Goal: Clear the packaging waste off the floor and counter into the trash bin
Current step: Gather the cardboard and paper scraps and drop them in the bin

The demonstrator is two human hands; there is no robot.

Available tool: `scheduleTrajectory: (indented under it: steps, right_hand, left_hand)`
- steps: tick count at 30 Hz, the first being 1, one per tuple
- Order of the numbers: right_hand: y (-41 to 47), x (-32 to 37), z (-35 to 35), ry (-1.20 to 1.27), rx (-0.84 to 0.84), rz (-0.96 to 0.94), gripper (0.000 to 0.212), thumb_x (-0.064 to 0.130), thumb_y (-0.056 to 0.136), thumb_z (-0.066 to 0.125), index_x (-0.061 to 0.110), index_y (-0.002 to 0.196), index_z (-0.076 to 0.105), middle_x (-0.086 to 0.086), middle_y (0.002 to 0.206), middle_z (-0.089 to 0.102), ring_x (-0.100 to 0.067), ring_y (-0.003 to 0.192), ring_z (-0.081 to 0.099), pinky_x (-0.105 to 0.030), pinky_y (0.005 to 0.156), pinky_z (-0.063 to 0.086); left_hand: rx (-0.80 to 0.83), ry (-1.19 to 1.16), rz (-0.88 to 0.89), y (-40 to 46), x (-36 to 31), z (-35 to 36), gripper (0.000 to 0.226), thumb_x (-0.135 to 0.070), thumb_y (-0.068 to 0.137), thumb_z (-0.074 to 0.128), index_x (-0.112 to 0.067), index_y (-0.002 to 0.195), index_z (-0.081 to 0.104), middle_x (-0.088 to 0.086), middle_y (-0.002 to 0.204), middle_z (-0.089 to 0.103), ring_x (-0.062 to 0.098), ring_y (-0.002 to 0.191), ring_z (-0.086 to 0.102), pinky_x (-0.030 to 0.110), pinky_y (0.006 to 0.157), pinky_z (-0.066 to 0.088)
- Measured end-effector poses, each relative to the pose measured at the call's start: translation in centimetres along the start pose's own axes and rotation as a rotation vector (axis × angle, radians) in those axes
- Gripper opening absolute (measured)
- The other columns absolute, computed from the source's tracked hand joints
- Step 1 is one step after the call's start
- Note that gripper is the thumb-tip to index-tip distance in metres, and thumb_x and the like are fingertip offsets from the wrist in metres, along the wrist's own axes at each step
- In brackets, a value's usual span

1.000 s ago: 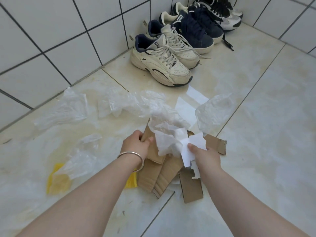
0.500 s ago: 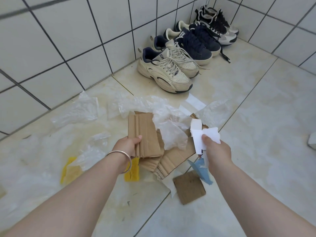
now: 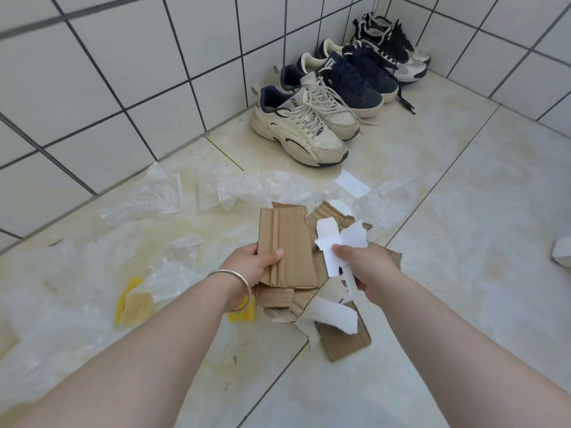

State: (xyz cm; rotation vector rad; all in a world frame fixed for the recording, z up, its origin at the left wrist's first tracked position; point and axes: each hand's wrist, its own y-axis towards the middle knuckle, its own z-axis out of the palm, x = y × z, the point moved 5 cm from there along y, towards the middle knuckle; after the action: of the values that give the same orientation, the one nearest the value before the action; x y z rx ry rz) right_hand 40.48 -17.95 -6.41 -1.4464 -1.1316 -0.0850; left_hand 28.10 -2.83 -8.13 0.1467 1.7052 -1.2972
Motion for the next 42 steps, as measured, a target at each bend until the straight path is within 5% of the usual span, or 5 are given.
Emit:
scheduleTrajectory:
  steps: [11, 19, 30, 36, 42]
  right_hand:
    - [0.0, 2.1, 0.8, -0.061, 0.016, -0.091, 0.034, 0.016, 0.086, 0.062, 0.005, 0.117, 0.057, -0.008, 0.096, 0.059, -0.024, 0.079, 0.056, -0.027, 0.061, 0.042]
    - [-3.1, 8.8, 3.6, 0.075, 0.196, -0.267, 0.012, 0.018, 0.087, 0.063, 0.022, 0.078, 0.055, 0.0, 0.074, 0.059, -0.016, 0.061, 0.054, -0.027, 0.057, 0.044]
    - [-17.9, 15.3, 19.4, -0.104, 0.587, -0.423, 0.032, 0.019, 0.082, 0.068, 0.019, 0.113, 0.058, -0.002, 0.098, 0.067, -0.027, 0.091, 0.065, -0.041, 0.08, 0.054]
    - [-26.5, 14.5, 26.8, -0.236, 0.682, -0.505, 0.014, 0.017, 0.091, 0.046, 0.018, 0.104, 0.053, -0.002, 0.077, 0.057, -0.019, 0.065, 0.053, -0.026, 0.053, 0.038]
    - [-36.1, 9.3, 38.1, -0.424, 0.705, -0.655, 0.016, 0.014, 0.091, 0.044, 0.018, 0.102, 0.054, 0.001, 0.076, 0.056, -0.017, 0.068, 0.053, -0.026, 0.054, 0.037]
  left_hand:
    - [-0.304, -0.179, 0.093, 0.8, -0.6, -2.9, 0.007, -0.012, 0.086, 0.062, -0.012, 0.093, 0.061, 0.001, 0.075, 0.063, 0.014, 0.066, 0.059, 0.025, 0.062, 0.049]
    - [-0.313, -0.285, 0.182, -2.3, -3.9, -5.4, 0.023, -0.015, 0.085, 0.065, -0.012, 0.106, 0.058, 0.001, 0.088, 0.066, 0.017, 0.08, 0.063, 0.033, 0.078, 0.054]
    - [-0.7, -0.31, 0.255, -21.3, -6.6, -19.8, 0.007, -0.014, 0.084, 0.066, -0.02, 0.086, 0.063, 0.004, 0.092, 0.069, 0.027, 0.093, 0.066, 0.041, 0.092, 0.052]
    - [-0.84, -0.28, 0.258, -29.6, -3.7, -26.7, 0.025, -0.023, 0.078, 0.069, -0.021, 0.1, 0.057, 0.006, 0.106, 0.069, 0.025, 0.1, 0.066, 0.04, 0.095, 0.052]
    - [-1.002, -0.309, 0.275, -38.8, 4.0, -37.4, 0.033, -0.016, 0.084, 0.065, -0.019, 0.113, 0.05, 0.005, 0.109, 0.065, 0.022, 0.098, 0.062, 0.032, 0.087, 0.05]
